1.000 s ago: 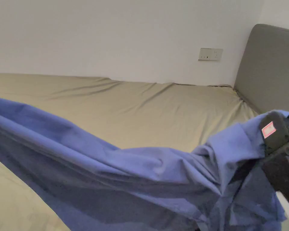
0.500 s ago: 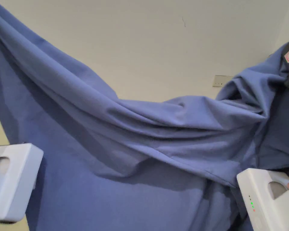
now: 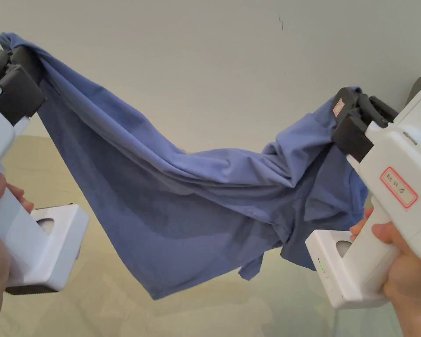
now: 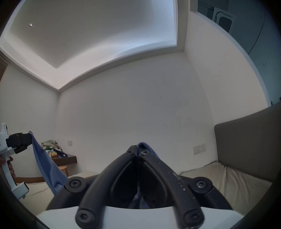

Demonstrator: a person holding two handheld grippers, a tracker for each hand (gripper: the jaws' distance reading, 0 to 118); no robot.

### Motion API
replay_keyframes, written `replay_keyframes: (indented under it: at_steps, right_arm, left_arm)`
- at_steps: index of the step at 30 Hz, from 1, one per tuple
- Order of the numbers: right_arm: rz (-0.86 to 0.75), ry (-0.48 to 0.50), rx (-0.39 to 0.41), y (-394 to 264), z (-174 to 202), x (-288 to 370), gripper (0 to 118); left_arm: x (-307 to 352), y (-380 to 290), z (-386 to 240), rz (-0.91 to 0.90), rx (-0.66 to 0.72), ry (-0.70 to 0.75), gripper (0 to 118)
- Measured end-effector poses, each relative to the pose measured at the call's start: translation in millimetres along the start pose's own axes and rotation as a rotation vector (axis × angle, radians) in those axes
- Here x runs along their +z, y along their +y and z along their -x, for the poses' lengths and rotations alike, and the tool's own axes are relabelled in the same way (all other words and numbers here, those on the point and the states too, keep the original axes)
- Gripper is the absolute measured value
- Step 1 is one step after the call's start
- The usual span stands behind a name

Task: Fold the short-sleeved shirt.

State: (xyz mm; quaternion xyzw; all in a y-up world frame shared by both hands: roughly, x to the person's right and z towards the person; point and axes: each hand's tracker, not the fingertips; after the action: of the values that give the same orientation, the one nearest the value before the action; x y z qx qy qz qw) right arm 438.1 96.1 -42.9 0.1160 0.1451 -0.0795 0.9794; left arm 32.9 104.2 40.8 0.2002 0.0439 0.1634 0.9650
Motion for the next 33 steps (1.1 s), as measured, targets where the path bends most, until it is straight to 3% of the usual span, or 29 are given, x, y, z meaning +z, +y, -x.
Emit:
replay_keyframes:
  at_steps: [6,12,22,25,32,33]
  right_arm:
    - [0.196,-0.062,-0.024,-85.9,-19.1,2.1,4]
    - [0.402,-0.107,-0.056,-144.1,-29.3,52.6,3]
    - [0.666,-0.135,-0.095,-157.0,-5.7,197.1,3]
    - [0.736,-0.159,-0.050,-159.9,6.2,233.5,3]
    - [0.936,-0.190,0.002,-203.0,13.2,277.0,3]
    - [0.958,-0.191,-0.035,-210.9,9.2,278.5,3]
  left_arm:
    - [27.5,-68.0,24.8,0.182,0.025,0.078,5]
    - [83.3,-115.3,40.1,0.363,0.019,0.143,5]
    - [203.8,-113.6,42.0,0.611,-0.027,0.206,5]
    - [238.1,-118.8,45.0,0.698,-0.048,0.268,5]
    - [286.4,-158.7,70.4,0.952,0.018,0.384,5]
    - [290.8,-165.3,73.7,0.977,0.026,0.403,5]
